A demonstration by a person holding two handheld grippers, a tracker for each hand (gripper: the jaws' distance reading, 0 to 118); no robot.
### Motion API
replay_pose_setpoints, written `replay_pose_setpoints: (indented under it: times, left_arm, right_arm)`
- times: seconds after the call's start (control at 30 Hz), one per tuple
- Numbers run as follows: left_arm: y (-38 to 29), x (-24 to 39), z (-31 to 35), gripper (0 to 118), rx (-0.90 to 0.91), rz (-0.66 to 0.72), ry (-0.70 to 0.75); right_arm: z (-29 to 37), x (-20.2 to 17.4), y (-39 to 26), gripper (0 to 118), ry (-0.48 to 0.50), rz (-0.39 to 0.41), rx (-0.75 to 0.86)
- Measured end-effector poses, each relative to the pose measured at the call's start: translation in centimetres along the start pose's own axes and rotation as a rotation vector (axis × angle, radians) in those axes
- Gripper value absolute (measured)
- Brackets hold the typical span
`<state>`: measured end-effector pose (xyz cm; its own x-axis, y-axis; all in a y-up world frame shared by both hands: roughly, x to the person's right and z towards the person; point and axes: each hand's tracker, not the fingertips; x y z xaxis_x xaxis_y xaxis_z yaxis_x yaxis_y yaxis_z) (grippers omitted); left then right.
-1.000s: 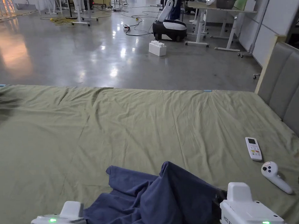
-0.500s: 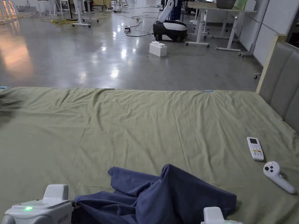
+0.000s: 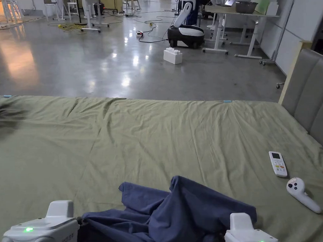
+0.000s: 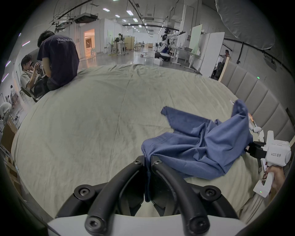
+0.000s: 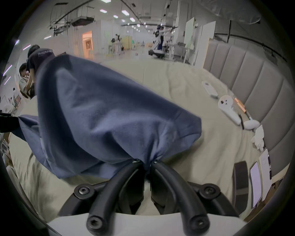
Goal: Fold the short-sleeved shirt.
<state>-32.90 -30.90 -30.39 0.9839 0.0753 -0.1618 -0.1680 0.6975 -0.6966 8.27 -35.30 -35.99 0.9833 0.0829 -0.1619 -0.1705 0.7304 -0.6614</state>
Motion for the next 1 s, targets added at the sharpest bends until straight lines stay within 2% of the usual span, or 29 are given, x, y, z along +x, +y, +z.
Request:
replay_pose_setpoints:
  times: [0.17,0.43,1.0]
  left_arm:
    - [2.5,0.4,1.6,7,0.090,0.004,-0.019]
    - [7.7,0.8,4.8,7,0.222,0.020,-0.052]
    - [17.4,3.0,11.6,7,0.459,-0.006,-0.034]
  right_arm:
    - [1.5,1.7,2.6,6,-0.029,0.016,0.115]
    - [5.9,3.7,7.2,6,-0.018,-0.058,0.242]
    - [13.2,2.6,19.8,6,-0.026,0.005,0.534]
